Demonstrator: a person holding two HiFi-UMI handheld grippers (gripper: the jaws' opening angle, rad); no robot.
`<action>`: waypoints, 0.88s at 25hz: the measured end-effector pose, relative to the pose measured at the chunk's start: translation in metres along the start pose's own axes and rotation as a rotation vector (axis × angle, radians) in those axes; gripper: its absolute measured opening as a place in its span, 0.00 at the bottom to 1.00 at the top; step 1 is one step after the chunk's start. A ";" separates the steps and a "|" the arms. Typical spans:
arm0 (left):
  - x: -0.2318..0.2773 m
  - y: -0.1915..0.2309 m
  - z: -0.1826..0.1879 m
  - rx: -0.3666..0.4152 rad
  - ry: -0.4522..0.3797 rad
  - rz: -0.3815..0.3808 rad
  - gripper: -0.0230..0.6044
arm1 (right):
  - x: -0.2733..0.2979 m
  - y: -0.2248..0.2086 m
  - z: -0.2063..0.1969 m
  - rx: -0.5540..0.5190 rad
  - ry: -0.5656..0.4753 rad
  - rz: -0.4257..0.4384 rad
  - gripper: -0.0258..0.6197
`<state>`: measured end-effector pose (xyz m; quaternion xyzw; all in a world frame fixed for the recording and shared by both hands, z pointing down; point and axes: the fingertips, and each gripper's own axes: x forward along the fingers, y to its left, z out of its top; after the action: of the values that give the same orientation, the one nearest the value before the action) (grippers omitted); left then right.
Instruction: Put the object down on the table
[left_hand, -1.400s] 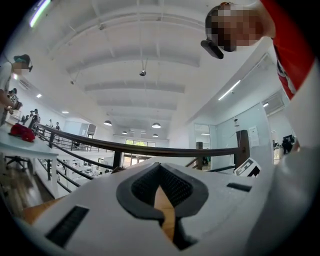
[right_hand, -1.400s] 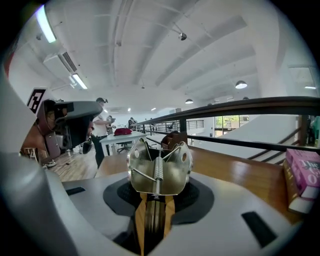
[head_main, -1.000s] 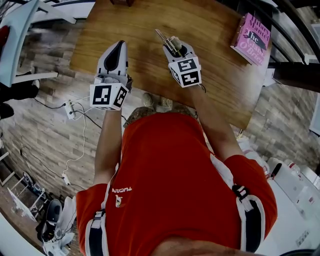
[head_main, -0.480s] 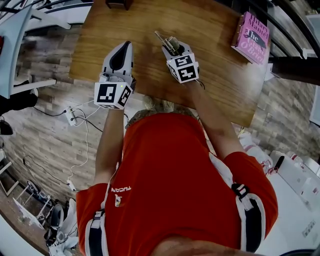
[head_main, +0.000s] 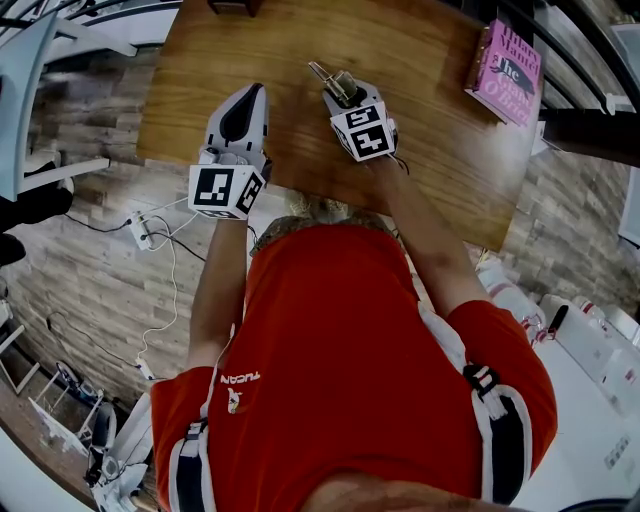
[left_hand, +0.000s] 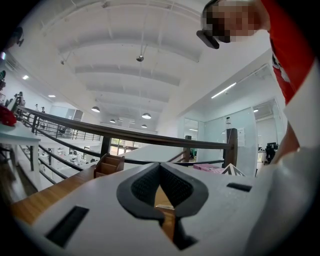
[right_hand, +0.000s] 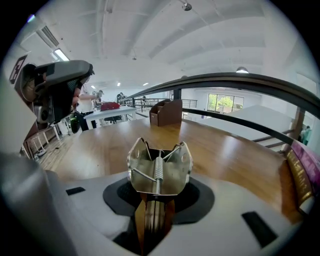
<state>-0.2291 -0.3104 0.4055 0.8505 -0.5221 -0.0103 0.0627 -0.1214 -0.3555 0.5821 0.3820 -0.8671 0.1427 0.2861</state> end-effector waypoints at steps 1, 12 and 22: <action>0.000 0.000 -0.001 -0.002 0.001 0.000 0.05 | 0.001 0.000 -0.002 -0.003 0.010 -0.002 0.27; -0.002 0.001 -0.005 -0.010 0.009 0.006 0.05 | 0.001 -0.011 -0.005 0.009 0.041 -0.015 0.40; -0.001 -0.006 -0.006 -0.009 0.013 -0.003 0.05 | -0.009 -0.033 -0.013 0.065 0.059 -0.061 0.48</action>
<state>-0.2235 -0.3064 0.4106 0.8510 -0.5204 -0.0070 0.0698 -0.0869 -0.3665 0.5886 0.4128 -0.8411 0.1733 0.3034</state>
